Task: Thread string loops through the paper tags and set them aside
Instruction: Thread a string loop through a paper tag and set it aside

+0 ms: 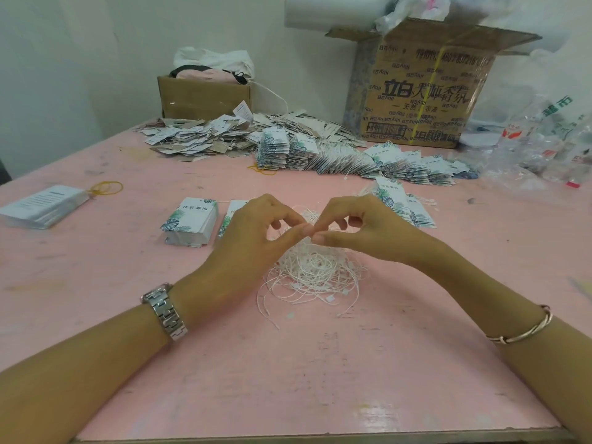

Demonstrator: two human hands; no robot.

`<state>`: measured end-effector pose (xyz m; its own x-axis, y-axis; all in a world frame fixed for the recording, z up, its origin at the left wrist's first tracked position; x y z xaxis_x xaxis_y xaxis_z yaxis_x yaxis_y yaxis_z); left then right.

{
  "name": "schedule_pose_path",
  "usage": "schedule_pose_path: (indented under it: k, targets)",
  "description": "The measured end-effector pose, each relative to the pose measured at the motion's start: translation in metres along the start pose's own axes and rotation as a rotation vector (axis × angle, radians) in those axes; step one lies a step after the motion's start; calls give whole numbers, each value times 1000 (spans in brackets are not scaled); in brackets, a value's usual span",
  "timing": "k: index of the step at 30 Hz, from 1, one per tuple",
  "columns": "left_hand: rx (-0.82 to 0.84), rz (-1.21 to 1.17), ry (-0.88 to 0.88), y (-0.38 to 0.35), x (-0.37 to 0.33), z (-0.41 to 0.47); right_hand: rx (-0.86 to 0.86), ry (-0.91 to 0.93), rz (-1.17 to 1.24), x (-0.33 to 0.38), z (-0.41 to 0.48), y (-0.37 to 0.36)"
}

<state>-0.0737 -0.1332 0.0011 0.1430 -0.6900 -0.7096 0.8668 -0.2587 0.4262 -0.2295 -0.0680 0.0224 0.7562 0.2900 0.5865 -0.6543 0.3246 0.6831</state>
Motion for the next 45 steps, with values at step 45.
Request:
schedule_pose_path:
  k: [45]
  targets:
    - [87, -53, 55, -5, 4, 2, -524, -353, 976, -15, 6, 50]
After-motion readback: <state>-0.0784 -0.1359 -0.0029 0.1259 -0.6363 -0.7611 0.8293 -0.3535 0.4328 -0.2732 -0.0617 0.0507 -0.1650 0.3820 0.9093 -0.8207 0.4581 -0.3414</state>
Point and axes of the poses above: each hand's wrist, its own z-axis towards the middle knuckle, its own y-axis out of the back of the hand, x = y × z, the point moved 6 cm from there along z, towards the middle knuckle, and after that the axes turned 9 degrees about -x, right-handed, at the moved point
